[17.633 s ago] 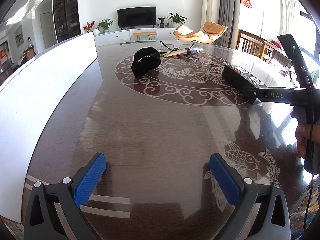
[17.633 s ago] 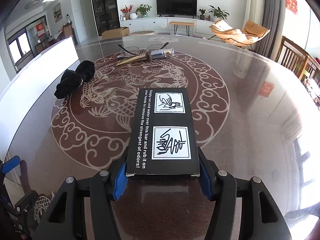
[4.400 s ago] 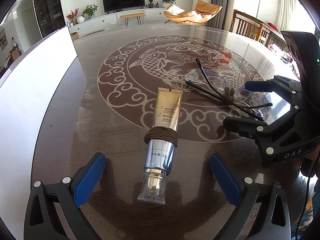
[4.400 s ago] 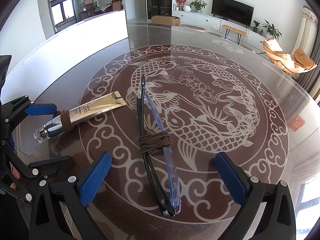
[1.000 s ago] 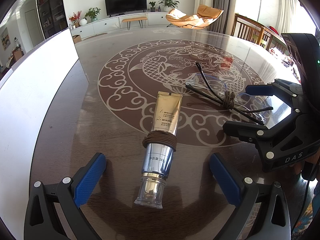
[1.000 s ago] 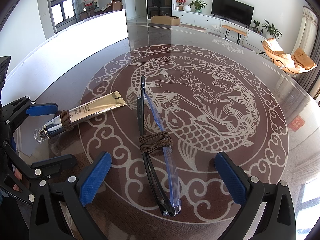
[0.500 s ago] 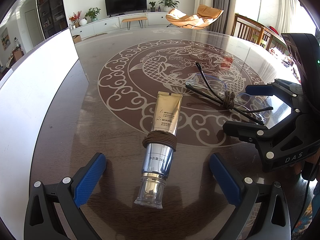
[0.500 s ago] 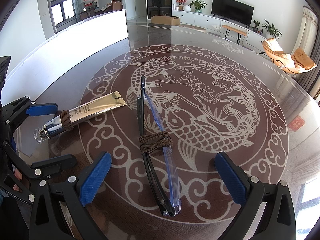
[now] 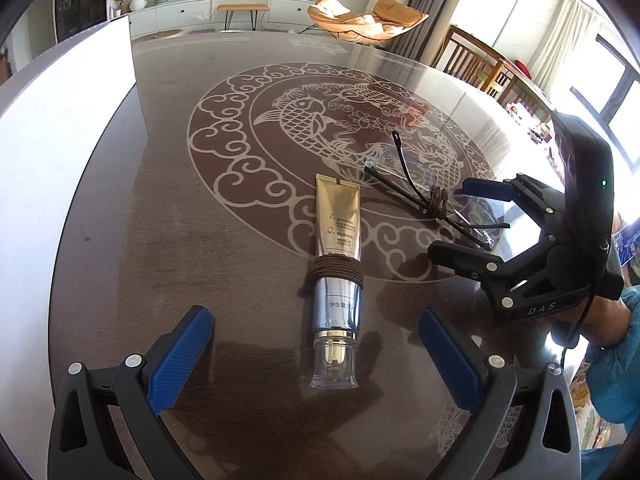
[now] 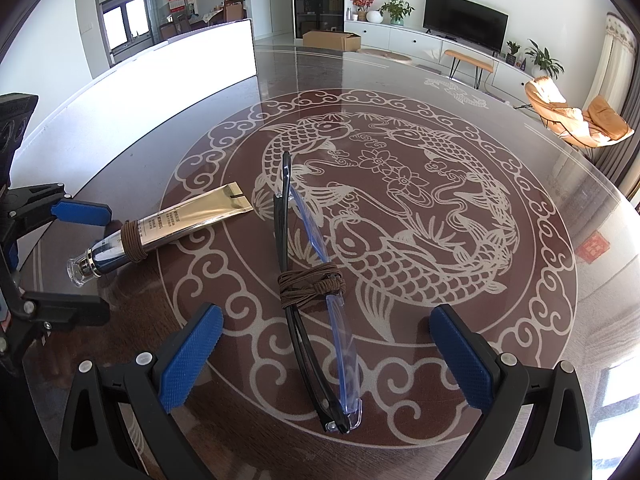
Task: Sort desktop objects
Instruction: 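Close the left gripper on the gold tube and lift it, then carry the gold tube and eyeglasses into the cardboard box and open both grippers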
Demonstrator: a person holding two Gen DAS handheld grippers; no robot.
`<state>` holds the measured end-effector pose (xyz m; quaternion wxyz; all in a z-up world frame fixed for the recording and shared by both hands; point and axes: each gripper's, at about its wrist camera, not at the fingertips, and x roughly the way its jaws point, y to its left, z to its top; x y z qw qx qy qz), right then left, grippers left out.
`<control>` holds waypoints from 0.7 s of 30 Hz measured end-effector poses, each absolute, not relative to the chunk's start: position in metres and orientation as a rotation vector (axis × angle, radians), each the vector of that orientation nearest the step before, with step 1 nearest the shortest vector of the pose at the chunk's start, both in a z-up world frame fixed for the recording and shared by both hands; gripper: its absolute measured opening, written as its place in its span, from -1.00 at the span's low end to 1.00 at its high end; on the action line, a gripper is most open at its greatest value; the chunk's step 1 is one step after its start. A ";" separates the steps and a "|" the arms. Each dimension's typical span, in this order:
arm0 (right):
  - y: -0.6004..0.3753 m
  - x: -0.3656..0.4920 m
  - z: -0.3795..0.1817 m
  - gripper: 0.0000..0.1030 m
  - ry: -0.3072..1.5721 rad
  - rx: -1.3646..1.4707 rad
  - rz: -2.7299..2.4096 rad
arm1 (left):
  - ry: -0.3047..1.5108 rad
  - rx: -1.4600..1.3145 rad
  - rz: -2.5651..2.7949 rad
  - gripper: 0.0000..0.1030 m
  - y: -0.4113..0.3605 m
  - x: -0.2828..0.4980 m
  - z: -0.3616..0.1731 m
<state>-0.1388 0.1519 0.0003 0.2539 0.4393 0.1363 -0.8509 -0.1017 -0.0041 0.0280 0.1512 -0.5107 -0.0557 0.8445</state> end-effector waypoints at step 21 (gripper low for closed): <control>0.137 -0.155 0.037 -0.45 0.496 1.333 -2.008 | 0.218 -1.473 2.459 -0.45 0.052 -0.096 0.047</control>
